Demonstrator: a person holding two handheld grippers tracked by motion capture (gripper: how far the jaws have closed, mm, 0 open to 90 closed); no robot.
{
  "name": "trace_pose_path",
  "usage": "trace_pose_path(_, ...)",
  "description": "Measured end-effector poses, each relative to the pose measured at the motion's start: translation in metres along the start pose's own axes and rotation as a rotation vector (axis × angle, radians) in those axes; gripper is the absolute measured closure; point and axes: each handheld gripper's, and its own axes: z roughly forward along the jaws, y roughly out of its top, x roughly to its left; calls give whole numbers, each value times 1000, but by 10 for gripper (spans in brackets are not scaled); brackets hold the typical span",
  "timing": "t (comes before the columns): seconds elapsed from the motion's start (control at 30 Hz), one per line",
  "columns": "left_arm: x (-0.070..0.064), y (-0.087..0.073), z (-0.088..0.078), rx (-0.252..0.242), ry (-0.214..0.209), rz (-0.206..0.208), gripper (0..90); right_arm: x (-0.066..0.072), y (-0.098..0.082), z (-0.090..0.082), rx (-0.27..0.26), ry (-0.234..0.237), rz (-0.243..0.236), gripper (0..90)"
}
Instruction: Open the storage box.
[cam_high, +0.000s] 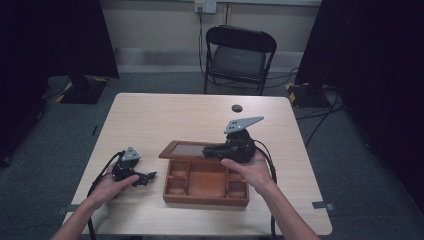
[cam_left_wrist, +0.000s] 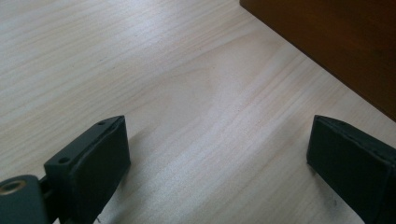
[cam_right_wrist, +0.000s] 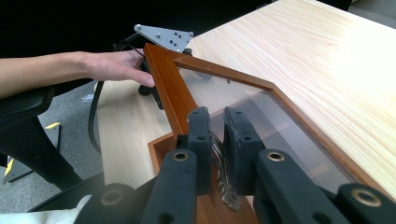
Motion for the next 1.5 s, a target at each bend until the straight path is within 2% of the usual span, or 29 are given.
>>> trace_pose_path(0.97, 0, 0, 0, 1, 0, 0, 52, -10, 17, -4, -6, -7, 7, 828)
trace_pose_path(1.5, 0, 0, 0, 1, 0, 1, 52, -21, 29, -5, 12, 10, 49, 828)
